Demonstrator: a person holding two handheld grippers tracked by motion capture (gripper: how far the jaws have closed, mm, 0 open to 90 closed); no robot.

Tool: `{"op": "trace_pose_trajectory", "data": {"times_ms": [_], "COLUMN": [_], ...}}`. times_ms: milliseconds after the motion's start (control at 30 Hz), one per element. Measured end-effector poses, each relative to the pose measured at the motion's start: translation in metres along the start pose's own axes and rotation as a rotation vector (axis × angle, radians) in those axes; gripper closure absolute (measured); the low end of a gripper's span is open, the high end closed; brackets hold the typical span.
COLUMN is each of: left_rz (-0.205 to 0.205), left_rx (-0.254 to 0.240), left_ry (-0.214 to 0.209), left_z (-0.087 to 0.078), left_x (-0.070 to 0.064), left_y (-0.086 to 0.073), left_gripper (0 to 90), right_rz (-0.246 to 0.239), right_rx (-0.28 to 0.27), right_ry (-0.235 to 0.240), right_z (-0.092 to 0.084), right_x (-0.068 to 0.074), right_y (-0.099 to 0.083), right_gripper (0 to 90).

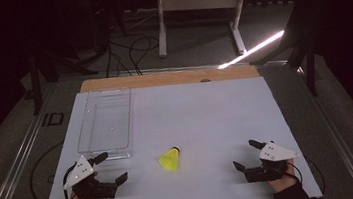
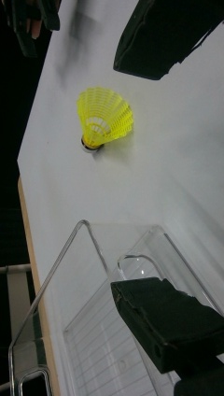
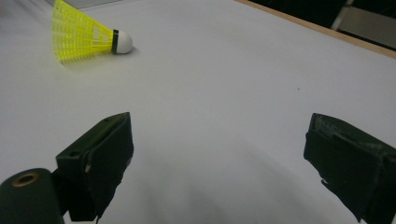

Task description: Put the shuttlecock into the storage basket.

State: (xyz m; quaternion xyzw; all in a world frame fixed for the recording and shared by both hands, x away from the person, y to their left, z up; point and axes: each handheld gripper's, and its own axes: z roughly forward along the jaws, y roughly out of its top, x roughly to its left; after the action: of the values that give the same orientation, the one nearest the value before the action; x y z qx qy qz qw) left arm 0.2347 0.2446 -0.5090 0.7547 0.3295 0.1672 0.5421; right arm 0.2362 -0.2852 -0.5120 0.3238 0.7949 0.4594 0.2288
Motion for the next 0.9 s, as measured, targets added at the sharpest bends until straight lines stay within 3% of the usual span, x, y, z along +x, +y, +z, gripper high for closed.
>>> {"op": "trace_pose_trajectory", "data": {"times_ms": [567, 767, 800, 900], "left_rz": [-0.009, -0.022, -0.031, -0.038], "left_rx": [0.002, -0.016, 0.004, 0.016], "left_ry": [-0.025, -0.061, -0.084, -0.099], "left_z": [-0.001, -0.006, -0.006, -0.006], "left_x": [0.001, 0.001, 0.001, 0.002], "left_y": [0.003, 0.012, 0.016, 0.021], "left_gripper": [0.1, 0.0, 0.0, 0.0], "right_rz": [0.003, 0.007, 0.006, 0.004], "right_rx": [-0.007, -0.008, -0.009, -0.008], "right_ry": [0.001, 0.001, 0.000, 0.002], "right_z": [-0.001, -0.002, -0.001, -0.001], "right_x": [0.000, 0.000, 0.000, 0.000], "right_y": [0.000, 0.001, 0.001, 0.001], "right_gripper": [8.2, 8.3, 8.2, 8.2]}}
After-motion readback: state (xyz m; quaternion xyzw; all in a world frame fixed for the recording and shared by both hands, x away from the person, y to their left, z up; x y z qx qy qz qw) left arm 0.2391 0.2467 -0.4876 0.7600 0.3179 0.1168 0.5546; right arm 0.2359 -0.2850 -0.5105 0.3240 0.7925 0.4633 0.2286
